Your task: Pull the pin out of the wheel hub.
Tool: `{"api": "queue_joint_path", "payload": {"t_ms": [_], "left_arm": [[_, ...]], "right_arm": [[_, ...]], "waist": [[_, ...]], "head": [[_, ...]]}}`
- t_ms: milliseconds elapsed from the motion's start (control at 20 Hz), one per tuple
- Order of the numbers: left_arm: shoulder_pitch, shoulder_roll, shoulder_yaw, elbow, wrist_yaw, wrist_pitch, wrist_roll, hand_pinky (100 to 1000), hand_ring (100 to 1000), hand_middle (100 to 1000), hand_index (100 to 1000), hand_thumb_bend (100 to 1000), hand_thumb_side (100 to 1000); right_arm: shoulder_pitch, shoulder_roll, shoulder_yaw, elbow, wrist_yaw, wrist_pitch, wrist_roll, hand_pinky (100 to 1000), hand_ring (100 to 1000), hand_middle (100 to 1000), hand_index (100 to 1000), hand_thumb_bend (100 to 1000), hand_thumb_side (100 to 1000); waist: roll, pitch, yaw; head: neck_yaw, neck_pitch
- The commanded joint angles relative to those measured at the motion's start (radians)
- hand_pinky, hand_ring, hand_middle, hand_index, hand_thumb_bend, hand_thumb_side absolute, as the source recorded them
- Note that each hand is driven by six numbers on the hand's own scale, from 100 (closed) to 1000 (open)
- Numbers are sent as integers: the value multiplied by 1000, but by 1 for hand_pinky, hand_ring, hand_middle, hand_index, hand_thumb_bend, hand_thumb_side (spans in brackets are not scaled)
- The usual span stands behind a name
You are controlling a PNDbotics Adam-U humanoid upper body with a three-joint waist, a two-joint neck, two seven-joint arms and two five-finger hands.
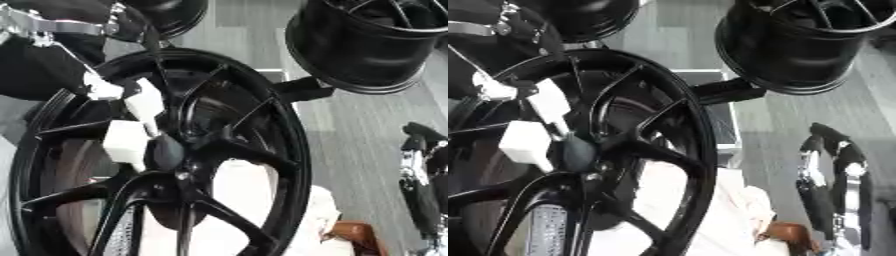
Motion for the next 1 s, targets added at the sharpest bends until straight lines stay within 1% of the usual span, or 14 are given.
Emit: {"api": "queue_joint_path", "payload": {"t_ms": [50,100,200,250,300,450,500,650,700,750,1000], "left_arm": [[-4,36,5,2,-25,-218,-198,849,842,805,843,276,659],[-1,36,4,5,-31,-223,-198,851,846,808,843,278,625],[3,36,2,8,-40,-233,-198,855,853,817,845,299,522],[5,37,1,10,-44,-238,-198,855,853,813,847,331,474],[7,36,1,11,-47,-242,-198,855,852,811,848,301,481],[11,34,0,16,-45,-249,-198,854,851,810,853,291,444],[12,33,0,17,-44,-250,-198,854,851,811,854,293,439],[15,32,-4,23,-49,-255,-198,851,850,812,854,313,381],[17,31,-5,25,-52,-256,-198,849,848,812,857,328,338],[18,30,-5,27,-54,-258,-198,849,848,812,859,332,324],[19,22,-2,33,-52,-261,-198,845,844,808,860,305,317]], "right_arm": [[0,-4,0,-12,-6,-1,3,895,858,702,768,100,713],[0,-3,1,-12,-6,0,4,895,857,701,767,100,714],[-1,-1,1,-12,-7,0,5,895,856,699,767,100,714],[-1,-1,1,-12,-7,0,5,895,855,698,767,100,715],[-1,0,1,-12,-8,0,5,895,854,697,767,100,714],[-1,3,1,-12,-9,0,5,895,853,695,766,100,715],[-1,4,1,-12,-10,1,5,895,852,694,766,100,715],[-2,7,1,-12,-12,2,6,895,851,693,765,100,716],[-2,8,1,-12,-12,2,6,895,850,691,765,100,716],[-3,8,1,-12,-13,2,7,895,850,691,765,100,717],[-4,15,1,-12,-15,6,9,896,848,689,764,100,719]], "waist": [[1,-16,-2],[0,-15,-2],[0,-14,-2],[-1,-14,-2],[-1,-14,-2],[-2,-14,-3],[-3,-13,-3],[-3,-12,-4],[-3,-11,-4],[-3,-11,-4],[-3,-8,-7]], "head": [[-2,-12],[-2,-12],[-2,-11],[-2,-11],[-2,-11],[-2,-11],[-2,-11],[-1,-12],[-1,-12],[-1,-13],[0,-17]]}}
